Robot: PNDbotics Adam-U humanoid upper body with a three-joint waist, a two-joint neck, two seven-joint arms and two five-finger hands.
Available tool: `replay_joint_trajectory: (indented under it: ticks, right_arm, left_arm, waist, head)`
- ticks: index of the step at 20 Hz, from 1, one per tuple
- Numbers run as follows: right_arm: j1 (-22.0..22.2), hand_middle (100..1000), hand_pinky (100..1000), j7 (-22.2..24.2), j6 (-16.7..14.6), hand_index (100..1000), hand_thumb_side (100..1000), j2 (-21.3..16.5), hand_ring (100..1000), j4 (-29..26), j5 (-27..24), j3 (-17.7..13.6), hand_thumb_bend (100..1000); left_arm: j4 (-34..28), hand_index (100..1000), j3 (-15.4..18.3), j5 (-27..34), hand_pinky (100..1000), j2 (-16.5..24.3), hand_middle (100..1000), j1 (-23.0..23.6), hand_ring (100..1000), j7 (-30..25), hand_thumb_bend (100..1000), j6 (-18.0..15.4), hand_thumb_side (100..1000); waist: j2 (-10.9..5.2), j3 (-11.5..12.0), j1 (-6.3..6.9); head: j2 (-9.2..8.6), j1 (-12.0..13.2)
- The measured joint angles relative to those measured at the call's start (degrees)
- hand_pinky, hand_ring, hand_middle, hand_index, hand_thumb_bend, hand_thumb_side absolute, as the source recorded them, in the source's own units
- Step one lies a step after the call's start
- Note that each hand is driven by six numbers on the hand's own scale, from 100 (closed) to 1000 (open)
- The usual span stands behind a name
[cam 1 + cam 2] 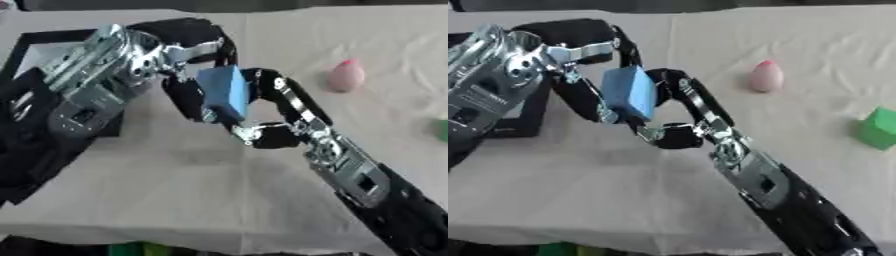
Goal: Pick up the objects with one hand, pass them to the other hand, and then place them into the box on the other side of the table.
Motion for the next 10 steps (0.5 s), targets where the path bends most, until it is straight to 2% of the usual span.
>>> replay_joint_trajectory:
  ticks: [4, 8, 10]
  right_arm:
    - [0.00, 542, 605, -0.24, 0.26, 580, 100, 0.00, 603, -0.24, -0.07, -0.01, 100]
    - [0.00, 548, 607, -0.80, 0.81, 589, 100, 0.04, 607, -0.28, -0.36, 0.00, 176]
    - [0.00, 553, 608, -1.10, 1.27, 596, 100, 0.08, 611, -0.29, -0.51, 0.03, 241]
  left_arm:
    - [-0.42, 557, 0.00, -0.89, 860, 0.00, 506, 0.00, 841, 0.02, 342, 0.02, 100]
    - [-0.53, 527, 0.00, -1.28, 851, 0.00, 486, 0.01, 824, 0.27, 332, 0.27, 100]
    - [-0.53, 515, 0.01, -1.39, 847, 0.00, 481, 0.06, 819, 0.43, 323, 0.44, 100]
  waist:
    - [0.10, 0.00, 0.00]
    - [0.16, 0.00, 0.00]
    - [0.16, 0.00, 0.00]
  head:
    - [0.00, 0.00]
    - [-0.01, 0.00]
    - [-0.02, 0.00]
